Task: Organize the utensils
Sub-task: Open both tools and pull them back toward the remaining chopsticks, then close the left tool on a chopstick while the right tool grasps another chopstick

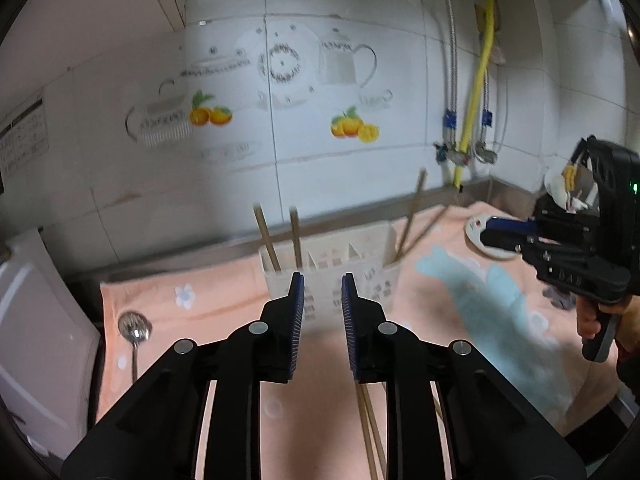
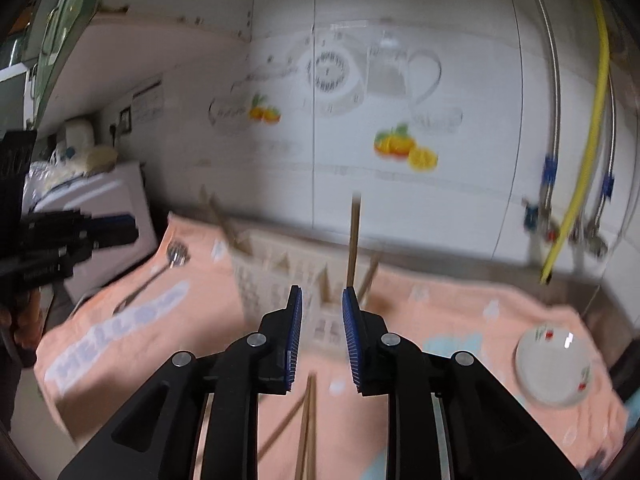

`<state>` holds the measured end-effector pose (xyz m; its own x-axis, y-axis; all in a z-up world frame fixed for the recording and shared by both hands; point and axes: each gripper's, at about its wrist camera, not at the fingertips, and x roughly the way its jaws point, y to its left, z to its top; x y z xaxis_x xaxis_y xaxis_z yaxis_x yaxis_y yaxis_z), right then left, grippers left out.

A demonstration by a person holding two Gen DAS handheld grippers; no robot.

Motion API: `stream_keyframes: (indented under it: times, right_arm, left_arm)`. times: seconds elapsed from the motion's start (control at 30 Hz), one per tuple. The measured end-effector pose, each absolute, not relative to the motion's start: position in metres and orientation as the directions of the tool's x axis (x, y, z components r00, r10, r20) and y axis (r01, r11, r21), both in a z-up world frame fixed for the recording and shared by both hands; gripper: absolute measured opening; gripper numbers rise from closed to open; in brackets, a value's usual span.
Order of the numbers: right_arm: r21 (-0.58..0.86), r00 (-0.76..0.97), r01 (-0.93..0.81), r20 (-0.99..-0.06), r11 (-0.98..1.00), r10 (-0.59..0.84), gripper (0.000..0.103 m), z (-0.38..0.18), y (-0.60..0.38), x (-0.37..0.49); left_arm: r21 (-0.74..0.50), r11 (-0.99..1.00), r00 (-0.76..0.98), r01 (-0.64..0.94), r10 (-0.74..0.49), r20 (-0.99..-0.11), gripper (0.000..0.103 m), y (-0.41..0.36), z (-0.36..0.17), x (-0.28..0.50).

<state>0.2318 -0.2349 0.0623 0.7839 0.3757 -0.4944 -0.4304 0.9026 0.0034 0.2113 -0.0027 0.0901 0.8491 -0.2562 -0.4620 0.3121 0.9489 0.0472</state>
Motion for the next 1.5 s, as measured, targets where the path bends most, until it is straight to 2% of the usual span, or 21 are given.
stream_keyframes:
  times: [0.07, 0.2, 0.4, 0.5, 0.87, 1.2, 1.5]
  right_arm:
    - [0.024, 0.756, -0.431, -0.535, 0.902, 0.376, 0.021, 0.039, -0.24, 0.22]
    - [0.029, 0.711, -0.419, -0.611, 0.907, 0.348, 0.021, -0.004, -0.247, 0.203]
    - [0.034, 0.664, -0.408, -0.674, 0.913, 0.322, 0.021, -0.045, -0.255, 0.186]
    - [0.047, 0.649, -0.4, -0.691, 0.915, 0.319, 0.021, -0.057, -0.259, 0.183]
    - [0.049, 0.61, -0.405, -0.73, 0.913, 0.31, 0.021, -0.079, -0.255, 0.183]
    - [0.043, 0.596, -0.402, -0.746, 0.914, 0.298, 0.019, -0.089, -0.254, 0.184]
    - [0.036, 0.583, -0.402, -0.76, 0.915, 0.286, 0.013, -0.095, -0.254, 0.184]
  left_arm:
    - [0.035, 0.949, 0.837, 0.314, -0.26, -0.481, 0.026, -0.002, 0.077, 0.204]
    - [-0.012, 0.952, 0.809, 0.306, -0.266, -0.525, 0.026, 0.003, 0.048, 0.192]
    - [-0.065, 0.956, 0.763, 0.287, -0.269, -0.587, 0.026, 0.011, 0.01, 0.184]
    - [-0.079, 0.96, 0.748, 0.27, -0.261, -0.61, 0.035, 0.014, -0.004, 0.18]
    - [-0.123, 0.964, 0.687, 0.234, -0.254, -0.681, 0.047, 0.019, -0.047, 0.172]
    - [-0.136, 0.97, 0.668, 0.201, -0.237, -0.705, 0.056, 0.026, -0.061, 0.168]
    - [-0.133, 0.974, 0.657, 0.184, -0.223, -0.72, 0.057, 0.029, -0.069, 0.164]
